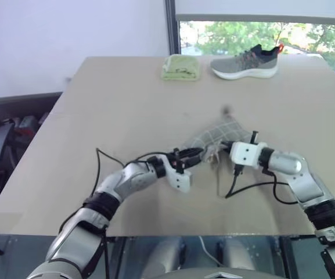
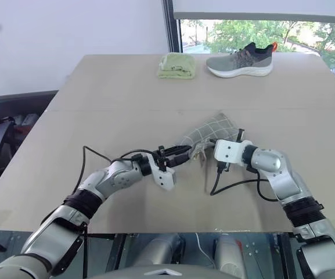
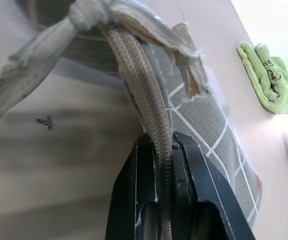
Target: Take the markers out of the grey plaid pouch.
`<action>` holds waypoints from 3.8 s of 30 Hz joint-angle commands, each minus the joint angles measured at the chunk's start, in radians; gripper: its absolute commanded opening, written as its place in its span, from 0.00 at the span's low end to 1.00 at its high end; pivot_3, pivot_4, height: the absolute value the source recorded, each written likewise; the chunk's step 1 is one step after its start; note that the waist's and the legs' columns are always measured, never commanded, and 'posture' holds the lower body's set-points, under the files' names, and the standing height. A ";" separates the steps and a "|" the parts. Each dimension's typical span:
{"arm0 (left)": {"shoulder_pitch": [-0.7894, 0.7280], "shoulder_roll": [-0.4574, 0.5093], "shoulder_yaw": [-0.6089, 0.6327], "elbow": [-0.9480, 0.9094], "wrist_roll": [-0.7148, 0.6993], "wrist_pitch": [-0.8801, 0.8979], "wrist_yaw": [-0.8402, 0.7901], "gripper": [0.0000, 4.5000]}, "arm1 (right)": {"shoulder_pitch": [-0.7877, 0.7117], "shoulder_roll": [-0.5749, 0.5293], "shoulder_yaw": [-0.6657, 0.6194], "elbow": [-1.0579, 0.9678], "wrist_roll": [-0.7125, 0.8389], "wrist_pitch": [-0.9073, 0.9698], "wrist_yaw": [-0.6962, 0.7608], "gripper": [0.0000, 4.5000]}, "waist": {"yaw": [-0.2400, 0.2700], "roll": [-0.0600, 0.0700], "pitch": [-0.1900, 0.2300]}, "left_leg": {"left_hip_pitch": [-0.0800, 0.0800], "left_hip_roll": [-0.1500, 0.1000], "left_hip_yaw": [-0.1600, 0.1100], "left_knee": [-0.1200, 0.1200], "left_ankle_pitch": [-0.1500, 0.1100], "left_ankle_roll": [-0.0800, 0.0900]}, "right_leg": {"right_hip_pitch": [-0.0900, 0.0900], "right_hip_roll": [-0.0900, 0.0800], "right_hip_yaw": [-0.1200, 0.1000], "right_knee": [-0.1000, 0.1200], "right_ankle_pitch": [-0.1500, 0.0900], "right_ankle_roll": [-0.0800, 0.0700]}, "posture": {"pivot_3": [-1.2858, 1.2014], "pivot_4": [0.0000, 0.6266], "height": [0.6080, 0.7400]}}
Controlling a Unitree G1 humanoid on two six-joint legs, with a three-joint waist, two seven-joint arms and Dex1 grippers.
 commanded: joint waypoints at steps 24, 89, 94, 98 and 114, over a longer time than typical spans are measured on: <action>0.009 -0.041 0.018 -0.073 0.051 0.160 0.021 0.31 | 0.002 0.045 -0.011 -0.111 0.047 0.085 0.004 0.00 | -0.020 -0.003 0.002 | -0.012 0.000 0.001 0.001 0.000 -0.001 | -0.014 0.001 0.002 0.003 0.000 0.000 | 0.52 0.24 1.00; 0.125 0.001 0.059 -0.213 -0.028 0.262 0.006 0.22 | -0.027 0.083 0.034 -0.154 -0.024 0.174 -0.030 0.00 | -0.022 -0.004 0.002 | -0.013 0.001 0.002 0.001 0.001 -0.002 | -0.016 0.001 0.003 0.004 0.001 -0.001 | 0.52 0.24 1.00; 0.127 -0.005 0.067 -0.216 -0.021 0.280 0.005 0.01 | -0.024 0.080 0.030 -0.164 -0.018 0.179 -0.029 0.00 | -0.020 -0.004 0.002 | -0.012 0.001 0.002 0.002 0.001 -0.002 | -0.016 0.001 0.003 0.004 0.001 -0.001 | 0.52 0.24 1.00; 0.130 -0.005 0.066 -0.212 -0.020 0.284 0.005 0.01 | -0.016 0.083 0.018 -0.182 0.006 0.195 -0.024 0.00 | -0.020 -0.004 0.002 | -0.012 0.001 0.002 0.002 0.001 -0.002 | -0.015 0.001 0.003 0.005 0.001 -0.001 | 0.52 0.24 1.00; 0.132 -0.020 0.067 -0.208 -0.061 0.282 -0.016 0.00 | 0.100 -0.017 -0.070 -0.396 0.157 0.374 0.062 0.62 | -0.022 -0.004 0.002 | -0.012 0.002 0.003 0.002 0.001 -0.002 | -0.015 0.001 0.004 0.005 0.001 -0.001 | 0.52 0.24 1.00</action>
